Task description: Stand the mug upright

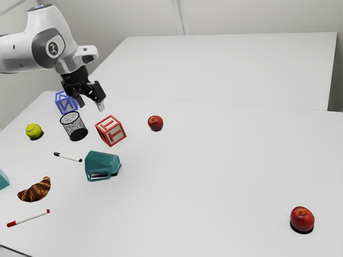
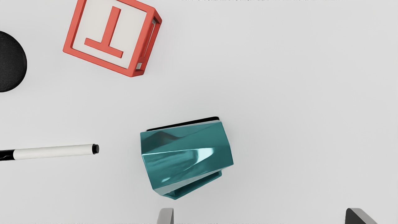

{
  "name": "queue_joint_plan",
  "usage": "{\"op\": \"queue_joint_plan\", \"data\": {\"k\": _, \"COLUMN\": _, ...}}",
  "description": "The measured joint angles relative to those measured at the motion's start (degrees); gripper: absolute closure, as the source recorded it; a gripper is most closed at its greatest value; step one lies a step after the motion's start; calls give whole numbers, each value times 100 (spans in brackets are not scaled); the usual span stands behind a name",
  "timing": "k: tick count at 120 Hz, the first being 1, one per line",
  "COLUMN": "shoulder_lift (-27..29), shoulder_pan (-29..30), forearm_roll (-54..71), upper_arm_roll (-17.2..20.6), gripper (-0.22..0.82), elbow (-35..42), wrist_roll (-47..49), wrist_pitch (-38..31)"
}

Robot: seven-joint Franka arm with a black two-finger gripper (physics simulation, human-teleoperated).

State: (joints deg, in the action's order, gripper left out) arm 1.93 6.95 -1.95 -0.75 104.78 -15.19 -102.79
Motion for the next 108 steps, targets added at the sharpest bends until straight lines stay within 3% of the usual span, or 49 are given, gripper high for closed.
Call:
{"op": "queue_joint_plan", "data": {"k": 27, "shoulder_lift": 100, "shoulder_pan": -510, "forearm_roll": 106, "upper_arm_roll": -106, "gripper": 0, "elbow": -48, "wrist_roll": 404, "wrist_pitch": 92}}
{"op": "queue_joint_plan", "data": {"k": 45, "shoulder_lift": 205, "shoulder_pan": -529, "forearm_roll": 110, "upper_arm_roll": -105, "gripper": 0, "elbow": 22, "wrist_roll": 584, "wrist_pitch": 132}}
{"op": "queue_joint_plan", "data": {"k": 72, "shoulder_lift": 187, "shoulder_pan": 288, "forearm_roll": -316, "upper_arm_roll": -129, "gripper": 0, "elbow": 552, "wrist_roll": 515, "wrist_pitch": 117}}
{"op": "queue_joint_plan", "data": {"k": 108, "shoulder_lift": -418, "shoulder_pan": 1226, "forearm_roll": -1227, "upper_arm_roll": -136, "gripper": 0, "elbow": 945, "wrist_roll": -697, "wrist_pitch": -503}}
